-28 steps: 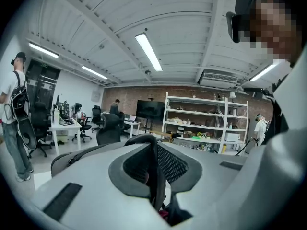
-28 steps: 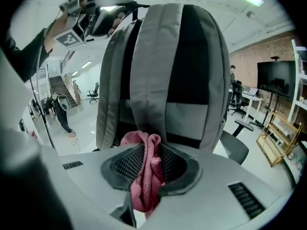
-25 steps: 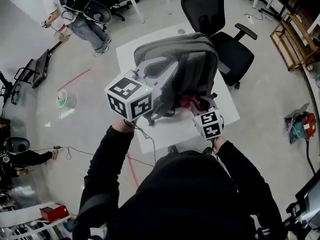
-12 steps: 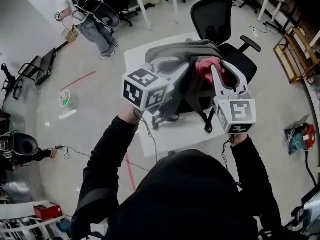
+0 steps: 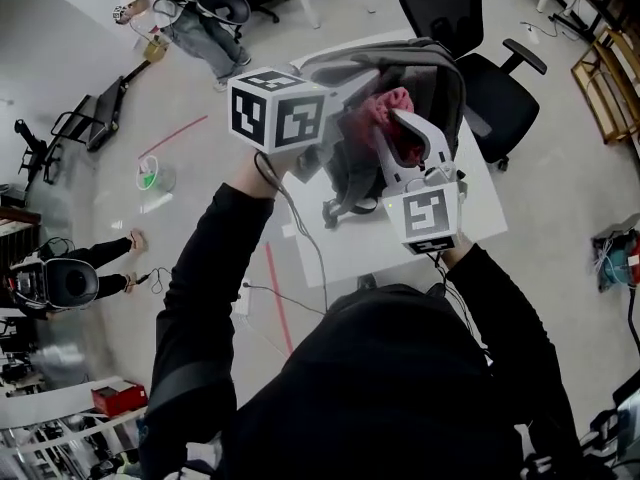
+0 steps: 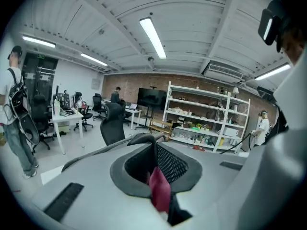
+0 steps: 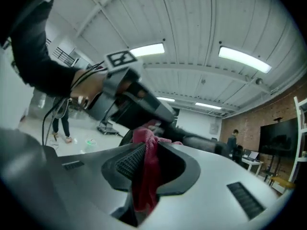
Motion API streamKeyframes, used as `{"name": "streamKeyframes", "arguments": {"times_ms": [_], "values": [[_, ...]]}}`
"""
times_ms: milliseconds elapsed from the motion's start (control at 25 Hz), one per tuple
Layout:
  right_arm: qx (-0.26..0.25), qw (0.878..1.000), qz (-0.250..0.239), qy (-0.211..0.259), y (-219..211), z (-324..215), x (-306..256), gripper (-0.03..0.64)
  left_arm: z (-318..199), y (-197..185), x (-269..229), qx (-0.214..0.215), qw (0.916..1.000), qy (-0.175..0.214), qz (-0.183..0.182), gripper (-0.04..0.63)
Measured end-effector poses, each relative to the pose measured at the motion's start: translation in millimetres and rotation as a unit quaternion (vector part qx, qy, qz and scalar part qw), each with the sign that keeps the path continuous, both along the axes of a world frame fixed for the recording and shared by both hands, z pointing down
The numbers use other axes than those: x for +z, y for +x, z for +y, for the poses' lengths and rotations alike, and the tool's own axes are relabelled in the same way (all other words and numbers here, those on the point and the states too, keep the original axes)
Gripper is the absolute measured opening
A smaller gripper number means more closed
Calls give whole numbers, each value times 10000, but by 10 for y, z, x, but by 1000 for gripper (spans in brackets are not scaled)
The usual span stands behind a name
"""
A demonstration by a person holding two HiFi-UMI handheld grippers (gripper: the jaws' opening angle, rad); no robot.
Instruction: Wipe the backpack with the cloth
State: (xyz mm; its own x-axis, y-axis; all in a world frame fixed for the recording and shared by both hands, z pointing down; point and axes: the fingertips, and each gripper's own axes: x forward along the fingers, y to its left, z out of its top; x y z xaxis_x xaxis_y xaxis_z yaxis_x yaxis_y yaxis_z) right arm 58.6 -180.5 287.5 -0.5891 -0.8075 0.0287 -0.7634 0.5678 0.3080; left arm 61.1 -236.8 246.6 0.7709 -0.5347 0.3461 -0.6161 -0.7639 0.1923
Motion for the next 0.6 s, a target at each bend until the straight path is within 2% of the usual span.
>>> {"name": "streamKeyframes", "arguments": {"times_ms": [120,200,320,400,480,600], "values": [[-376,9965,320,-677,-303,111,741,84,-22,40,-35,-38,10000,-68,4,38],[-524,9893,543,-1252,-429,190,1349,83,10,69,0,-48,10000,-67,17,38],[-748,9635,719,-2467,-534,439,2232,81,95,89,36,-112,9998,-66,128,38],[-761,9452,684,-3099,-510,588,2607,81,165,127,51,-117,9994,-87,321,38],[-618,9401,562,-3306,-428,609,2729,81,221,182,95,-83,9988,-109,476,38],[-462,9521,239,-3015,-353,453,2385,81,265,235,156,31,9995,-91,302,40]]}}
